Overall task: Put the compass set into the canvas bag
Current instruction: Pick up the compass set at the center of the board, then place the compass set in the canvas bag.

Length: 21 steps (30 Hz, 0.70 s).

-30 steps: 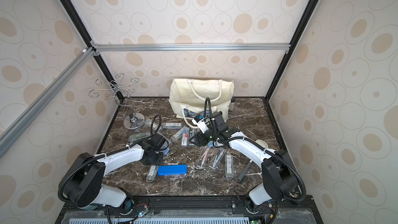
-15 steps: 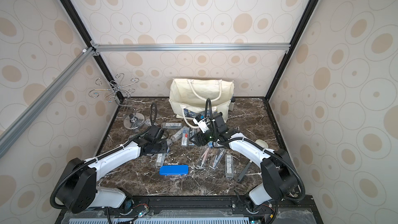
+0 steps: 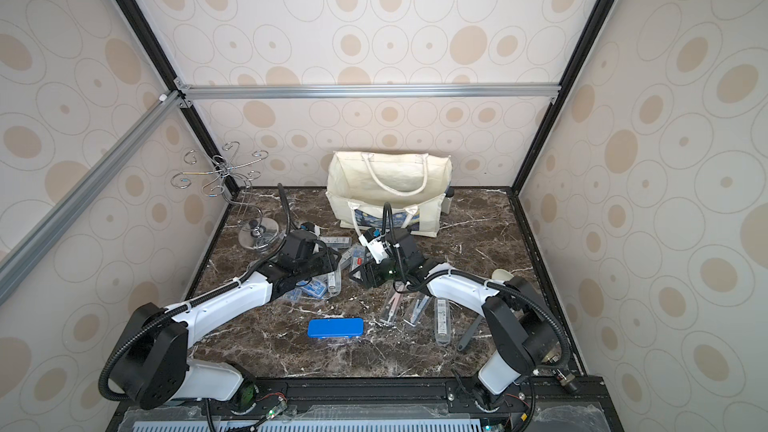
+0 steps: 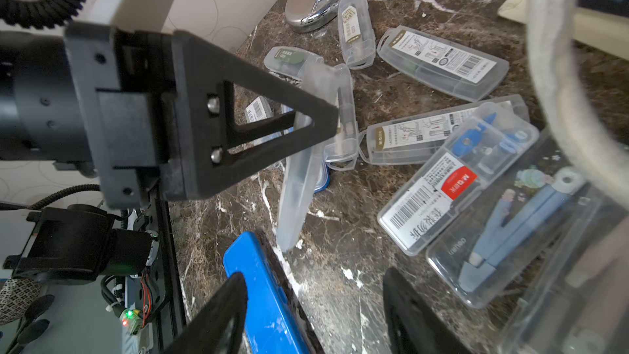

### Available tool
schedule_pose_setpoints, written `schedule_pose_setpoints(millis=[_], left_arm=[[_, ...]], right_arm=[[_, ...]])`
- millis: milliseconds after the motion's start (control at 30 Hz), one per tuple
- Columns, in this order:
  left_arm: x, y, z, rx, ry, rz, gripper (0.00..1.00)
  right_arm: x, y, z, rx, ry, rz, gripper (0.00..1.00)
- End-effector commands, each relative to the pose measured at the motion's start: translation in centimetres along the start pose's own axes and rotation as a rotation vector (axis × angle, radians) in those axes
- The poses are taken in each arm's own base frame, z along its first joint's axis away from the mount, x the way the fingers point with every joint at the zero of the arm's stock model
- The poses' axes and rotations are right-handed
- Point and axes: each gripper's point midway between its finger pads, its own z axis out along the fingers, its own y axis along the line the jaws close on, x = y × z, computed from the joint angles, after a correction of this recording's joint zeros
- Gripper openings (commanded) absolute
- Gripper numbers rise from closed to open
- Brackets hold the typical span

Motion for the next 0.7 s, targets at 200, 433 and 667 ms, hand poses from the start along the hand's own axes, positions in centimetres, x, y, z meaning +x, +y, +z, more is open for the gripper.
schedule_pose_setpoints(millis=[200,433,667], left_arm=[[-2.3,-4.1,0.0,0.172,-0.059,-0.090,0.44],[-2.4,-4.5,0.2,0.192,-0.053,-0.103,0.44],[-2.3,-4.5,0.1,0.200,-0.058,-0.112,0.44]], right_arm=[[-1.5,-0.4,2.7,0.026,-0.041,0.039,0.64],[-2.1,-0.4,3.8,0.009,-0.046,0.050,0.59],[-2.4,-0.3,4.2,-0.005,-0.053,0.066,0.47]])
